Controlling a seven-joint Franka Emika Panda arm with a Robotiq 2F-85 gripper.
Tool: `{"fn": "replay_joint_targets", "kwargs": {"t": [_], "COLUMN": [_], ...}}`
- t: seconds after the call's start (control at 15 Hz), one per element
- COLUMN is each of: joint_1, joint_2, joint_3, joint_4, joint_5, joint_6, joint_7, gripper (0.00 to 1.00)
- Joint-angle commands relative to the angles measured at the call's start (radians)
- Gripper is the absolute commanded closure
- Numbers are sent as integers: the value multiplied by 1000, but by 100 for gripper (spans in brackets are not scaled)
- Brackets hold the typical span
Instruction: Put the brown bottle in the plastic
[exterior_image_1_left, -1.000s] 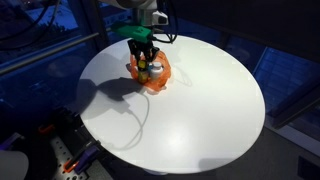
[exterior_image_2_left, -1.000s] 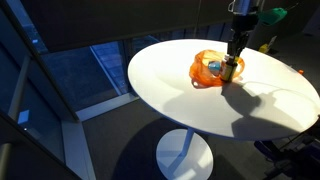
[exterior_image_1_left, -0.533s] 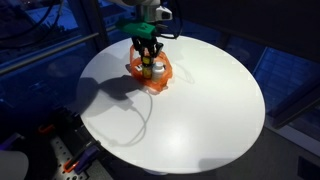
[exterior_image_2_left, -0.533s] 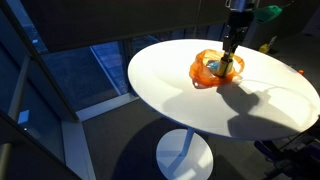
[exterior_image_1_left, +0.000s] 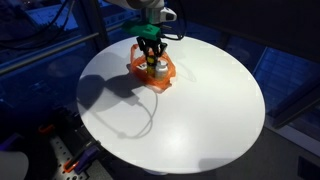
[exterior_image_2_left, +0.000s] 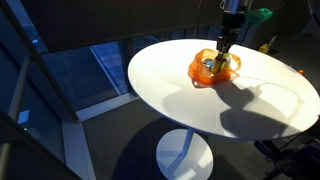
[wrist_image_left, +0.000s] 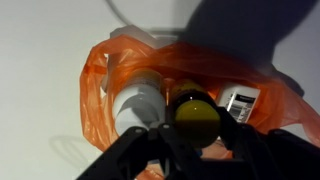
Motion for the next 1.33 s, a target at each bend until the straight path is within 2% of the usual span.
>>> {"fn": "replay_joint_targets", "kwargs": {"t": [0.0, 0.27, 0.4, 0.47, 0.73, 1.27], "joint_1": [-4, 0, -2, -4, -14, -16], "joint_2": [43, 56, 51, 47, 20, -29], "joint_3": [-6, -13, -14, -14, -17, -59], "joint_4": [51, 73, 76, 77, 78, 166], "joint_5": [-20, -28, -31, -32, -35, -59], "joint_6": [-13, -35, -61, -74, -158, -417], "joint_7": [11, 19, 10, 5, -12, 45], "gripper": [81, 81, 31, 30, 1, 0]}}
